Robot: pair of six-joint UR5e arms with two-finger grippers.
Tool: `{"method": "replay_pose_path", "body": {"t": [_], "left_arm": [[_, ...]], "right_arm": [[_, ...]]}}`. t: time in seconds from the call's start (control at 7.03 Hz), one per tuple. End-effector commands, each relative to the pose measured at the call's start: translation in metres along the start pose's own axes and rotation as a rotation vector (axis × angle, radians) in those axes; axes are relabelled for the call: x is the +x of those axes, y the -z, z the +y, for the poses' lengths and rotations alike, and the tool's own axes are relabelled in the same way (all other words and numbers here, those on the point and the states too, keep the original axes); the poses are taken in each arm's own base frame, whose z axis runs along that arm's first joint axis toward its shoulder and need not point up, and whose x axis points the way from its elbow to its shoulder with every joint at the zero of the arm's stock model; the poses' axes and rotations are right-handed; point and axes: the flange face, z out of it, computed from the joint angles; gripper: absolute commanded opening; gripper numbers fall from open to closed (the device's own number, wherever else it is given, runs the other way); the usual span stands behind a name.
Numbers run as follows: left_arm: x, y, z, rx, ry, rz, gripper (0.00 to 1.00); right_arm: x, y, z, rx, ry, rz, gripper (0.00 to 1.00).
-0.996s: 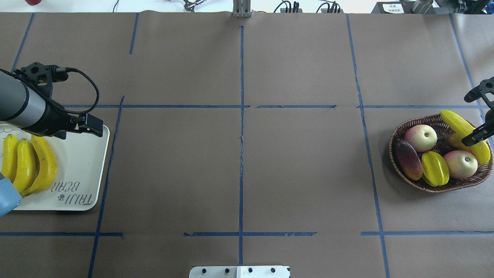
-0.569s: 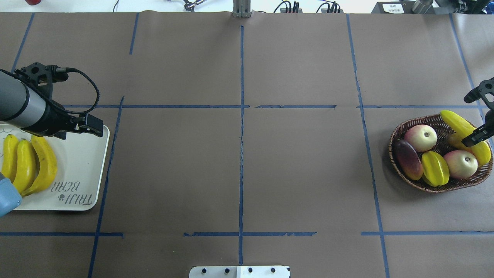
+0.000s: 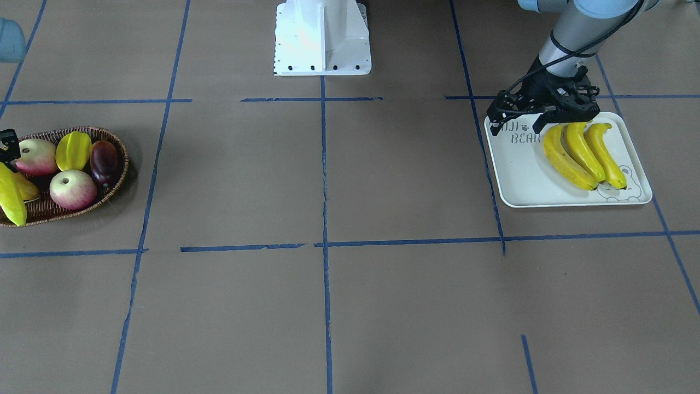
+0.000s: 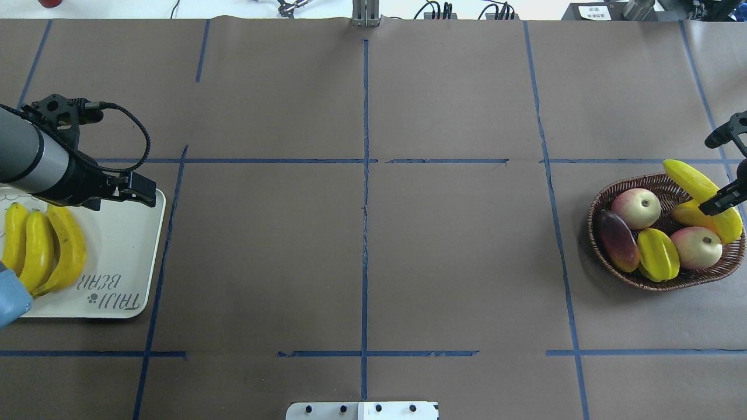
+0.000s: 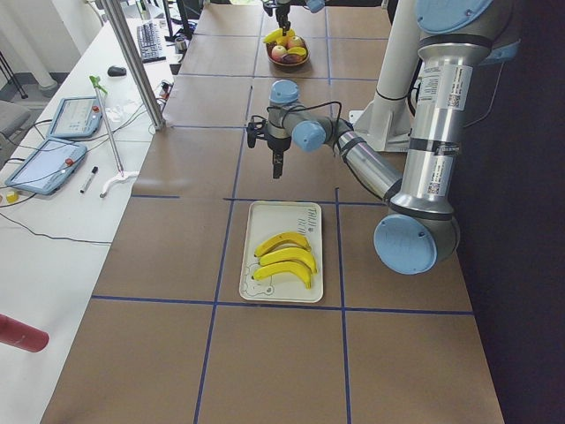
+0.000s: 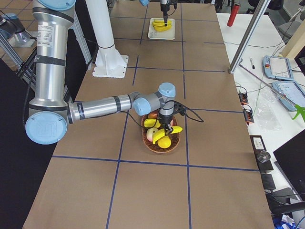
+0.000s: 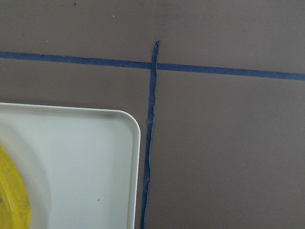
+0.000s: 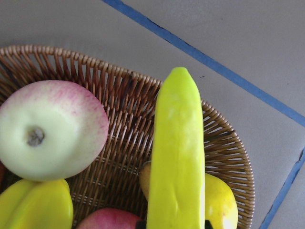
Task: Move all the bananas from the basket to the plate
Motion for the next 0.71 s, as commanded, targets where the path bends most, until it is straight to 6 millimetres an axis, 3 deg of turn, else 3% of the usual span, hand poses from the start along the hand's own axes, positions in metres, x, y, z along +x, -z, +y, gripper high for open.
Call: {"method": "replay_pose_path", "body": {"t": [0.0, 0.14, 0.28, 0.43, 0.57], "left_arm": [[0.002, 0.001, 0.001, -0.001, -0.004, 0.006, 1.00], [0.007, 0.002, -0.001, 0.000, -0.007, 0.012, 1.00], [0.007, 0.002, -0.001, 0.002, -0.006, 0.014, 1.00], [0.012, 0.004, -0.002, -0.004, -0.010, 0.025, 1.00], [0.021, 0.008, -0.002, -0.011, -0.014, 0.047, 1.00]], "right_arm": [[-0.023, 0.058, -0.008, 0.012, -0.036, -0.017, 0.08], [-0.039, 0.072, -0.026, 0.038, -0.061, -0.106, 0.08], [-0.058, 0.094, -0.056, 0.082, -0.177, -0.160, 0.10], [-0.085, 0.111, -0.083, 0.103, -0.284, -0.218, 0.09], [-0.127, 0.122, -0.111, 0.109, -0.342, -0.262, 0.08]]}}
